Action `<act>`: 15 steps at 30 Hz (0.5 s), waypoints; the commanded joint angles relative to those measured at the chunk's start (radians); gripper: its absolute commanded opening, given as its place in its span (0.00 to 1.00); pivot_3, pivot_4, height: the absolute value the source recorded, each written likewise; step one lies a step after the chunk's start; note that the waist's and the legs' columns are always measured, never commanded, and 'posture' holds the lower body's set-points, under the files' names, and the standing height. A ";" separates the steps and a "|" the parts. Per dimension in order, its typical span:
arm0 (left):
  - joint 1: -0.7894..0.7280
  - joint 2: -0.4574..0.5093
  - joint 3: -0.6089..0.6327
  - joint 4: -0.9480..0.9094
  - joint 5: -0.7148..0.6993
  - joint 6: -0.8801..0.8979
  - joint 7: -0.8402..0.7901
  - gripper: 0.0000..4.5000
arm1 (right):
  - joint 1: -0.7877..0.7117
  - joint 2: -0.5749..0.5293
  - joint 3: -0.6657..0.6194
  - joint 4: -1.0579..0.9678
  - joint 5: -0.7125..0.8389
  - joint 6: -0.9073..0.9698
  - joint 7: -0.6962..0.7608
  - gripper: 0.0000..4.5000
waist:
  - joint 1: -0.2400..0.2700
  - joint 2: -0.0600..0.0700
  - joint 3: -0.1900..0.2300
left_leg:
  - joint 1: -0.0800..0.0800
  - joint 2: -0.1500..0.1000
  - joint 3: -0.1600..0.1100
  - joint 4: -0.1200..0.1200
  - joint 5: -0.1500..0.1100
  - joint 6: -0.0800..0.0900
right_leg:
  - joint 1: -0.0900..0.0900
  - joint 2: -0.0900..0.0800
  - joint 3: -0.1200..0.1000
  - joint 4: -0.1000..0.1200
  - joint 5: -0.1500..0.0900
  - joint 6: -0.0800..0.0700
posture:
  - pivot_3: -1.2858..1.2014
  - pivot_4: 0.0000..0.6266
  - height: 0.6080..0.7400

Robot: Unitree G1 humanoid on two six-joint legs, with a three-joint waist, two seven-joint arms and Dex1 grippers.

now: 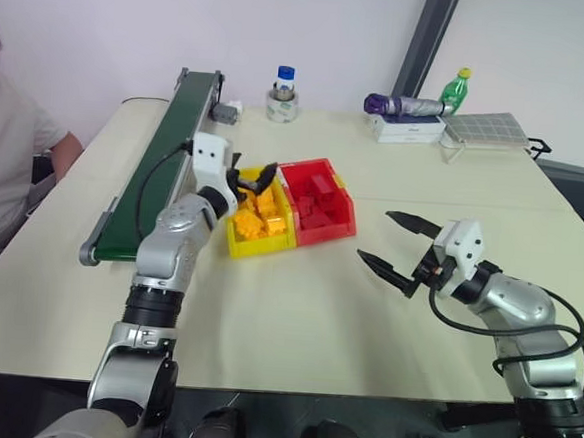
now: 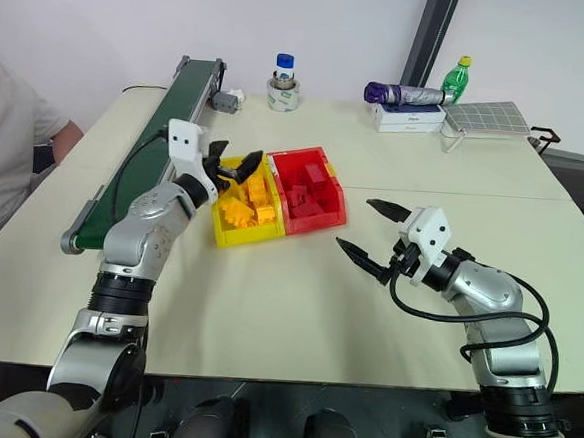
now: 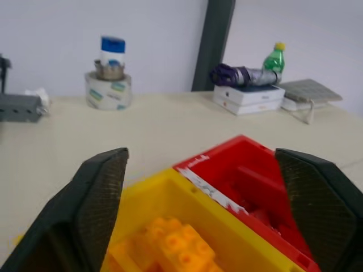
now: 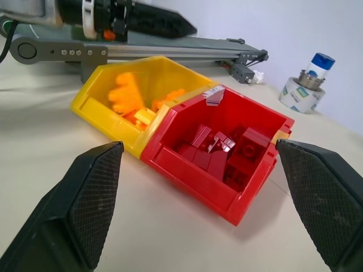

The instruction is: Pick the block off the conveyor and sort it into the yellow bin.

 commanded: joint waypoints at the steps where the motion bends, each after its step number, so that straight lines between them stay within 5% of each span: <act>1: 0.012 0.067 0.053 -0.100 -0.057 0.004 -0.074 0.99 | -0.009 -0.009 -0.029 -0.037 0.012 -0.007 -0.005 1.00 | -0.001 0.000 0.000 | 0.000 0.000 0.000 0.000 0.000 0.000 | 0.000 0.000 0.000 0.000 0.000 0.000 | 0.52 0.24 1.00; 15: 0.353 0.419 0.237 -0.333 -0.298 0.205 -0.364 0.99 | -0.018 -0.015 -0.030 -0.018 0.017 -0.007 0.018 1.00 | -0.020 0.000 0.000 | 0.000 0.000 -0.001 0.000 0.000 0.000 | 0.000 -0.002 0.000 0.000 0.000 -0.001 | 0.52 0.24 1.00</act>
